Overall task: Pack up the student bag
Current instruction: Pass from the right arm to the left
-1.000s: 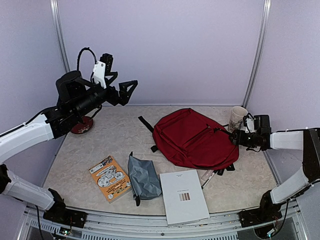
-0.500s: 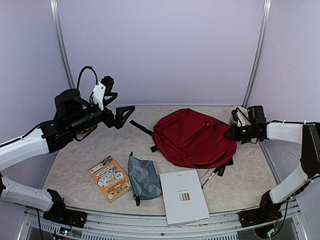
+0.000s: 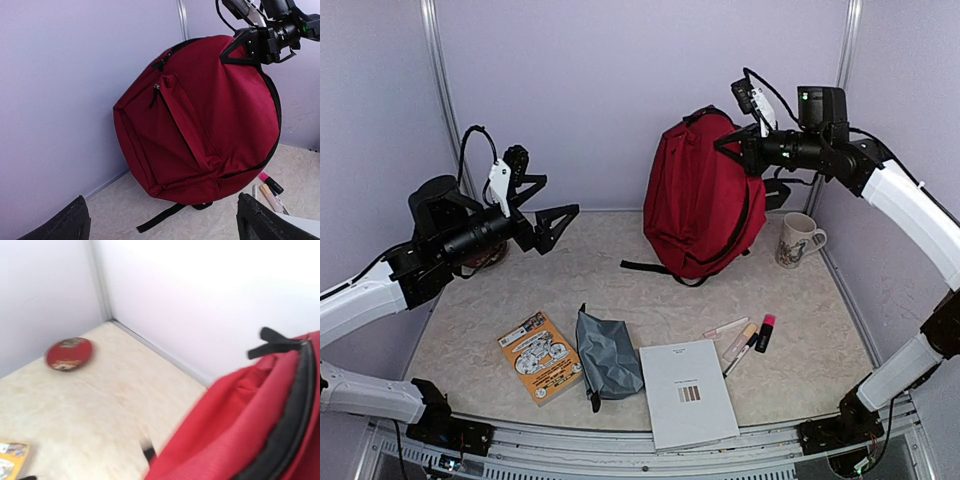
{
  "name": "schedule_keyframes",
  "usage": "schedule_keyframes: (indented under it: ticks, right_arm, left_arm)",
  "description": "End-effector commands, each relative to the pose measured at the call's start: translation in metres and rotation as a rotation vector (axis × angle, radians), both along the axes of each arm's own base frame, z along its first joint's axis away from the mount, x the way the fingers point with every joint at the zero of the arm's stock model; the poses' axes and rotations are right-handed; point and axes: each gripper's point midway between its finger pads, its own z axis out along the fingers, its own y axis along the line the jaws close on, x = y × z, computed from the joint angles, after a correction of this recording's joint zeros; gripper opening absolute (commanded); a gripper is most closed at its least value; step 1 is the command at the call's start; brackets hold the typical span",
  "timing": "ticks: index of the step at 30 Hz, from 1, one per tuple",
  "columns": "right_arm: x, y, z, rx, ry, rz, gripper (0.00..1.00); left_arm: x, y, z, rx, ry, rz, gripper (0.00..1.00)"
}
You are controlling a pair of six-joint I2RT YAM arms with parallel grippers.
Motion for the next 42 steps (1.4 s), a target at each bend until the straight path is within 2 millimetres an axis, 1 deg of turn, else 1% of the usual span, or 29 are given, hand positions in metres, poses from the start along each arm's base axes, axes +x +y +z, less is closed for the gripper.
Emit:
schedule_keyframes:
  ticks: [1, 3, 4, 7, 9, 12, 14, 16, 18, 20, 22, 24, 27, 28, 29, 31, 33, 37, 41, 42]
  right_arm:
    - [-0.034, 0.043, 0.011, -0.161, -0.209, 0.193, 0.00]
    - [-0.050, 0.056, -0.001, -0.227, -0.257, 0.263, 0.00]
    - [-0.056, 0.059, -0.006, -0.248, -0.277, 0.286, 0.00]
    - [-0.069, 0.062, -0.019, -0.301, -0.339, 0.329, 0.00]
    - [-0.078, 0.063, -0.027, -0.335, -0.385, 0.360, 0.00]
    - [-0.090, 0.064, -0.037, -0.375, -0.464, 0.400, 0.00]
    - [-0.103, 0.066, -0.050, -0.416, -0.519, 0.457, 0.00]
    - [-0.122, 0.068, -0.064, -0.461, -0.585, 0.556, 0.00]
    - [-0.140, 0.068, -0.077, -0.484, -0.644, 0.632, 0.00]
    - [-0.154, 0.066, -0.075, -0.476, -0.712, 0.676, 0.00]
    - [-0.162, 0.063, -0.074, -0.475, -0.748, 0.699, 0.00]
    - [-0.166, 0.060, -0.076, -0.487, -0.762, 0.714, 0.00]
    - [-0.168, 0.059, -0.081, -0.502, -0.748, 0.731, 0.00]
    - [-0.169, 0.059, -0.083, -0.503, -0.741, 0.734, 0.00]
    - [-0.169, 0.059, -0.085, -0.505, -0.734, 0.737, 0.00]
    - [-0.170, 0.059, -0.087, -0.505, -0.733, 0.740, 0.00]
    - [-0.170, 0.059, -0.088, -0.500, -0.740, 0.741, 0.00]
    - [-0.170, 0.061, -0.084, -0.485, -0.766, 0.738, 0.00]
    - [-0.171, 0.062, -0.080, -0.469, -0.806, 0.730, 0.00]
    - [-0.171, 0.063, -0.080, -0.467, -0.818, 0.728, 0.00]
  left_arm:
    - [-0.015, -0.013, -0.010, 0.085, -0.054, -0.109, 0.99]
    - [-0.018, -0.020, -0.019, 0.137, -0.044, -0.139, 0.99]
    - [-0.022, -0.024, -0.020, 0.147, -0.038, -0.166, 0.99]
    - [-0.033, -0.034, -0.028, 0.186, -0.028, -0.268, 0.99]
    - [-0.034, -0.036, -0.035, 0.208, -0.022, -0.282, 0.99]
    - [-0.024, -0.033, -0.043, 0.240, -0.017, -0.233, 0.99]
    - [-0.014, -0.029, -0.054, 0.291, -0.003, -0.176, 0.99]
    - [-0.005, -0.026, -0.066, 0.346, 0.012, -0.132, 0.99]
    - [-0.002, -0.025, -0.069, 0.371, 0.016, -0.122, 0.99]
    - [0.003, -0.023, -0.068, 0.388, 0.014, -0.090, 0.99]
    - [0.010, -0.018, -0.065, 0.410, 0.010, -0.039, 0.99]
    - [0.010, -0.018, -0.057, 0.424, 0.009, -0.029, 0.99]
    - [-0.008, -0.029, -0.042, 0.462, 0.015, -0.096, 0.99]
    - [-0.013, -0.031, -0.042, 0.485, 0.014, -0.117, 0.99]
    - [-0.018, -0.033, -0.044, 0.513, 0.012, -0.137, 0.99]
    - [-0.022, -0.034, -0.055, 0.559, 0.004, -0.162, 0.99]
    - [-0.020, -0.036, -0.062, 0.569, 0.012, -0.166, 0.99]
    - [-0.011, -0.040, -0.070, 0.591, 0.035, -0.152, 0.99]
    - [-0.021, -0.050, -0.087, 0.594, 0.065, -0.245, 0.99]
    - [-0.022, -0.052, -0.089, 0.590, 0.064, -0.258, 0.99]
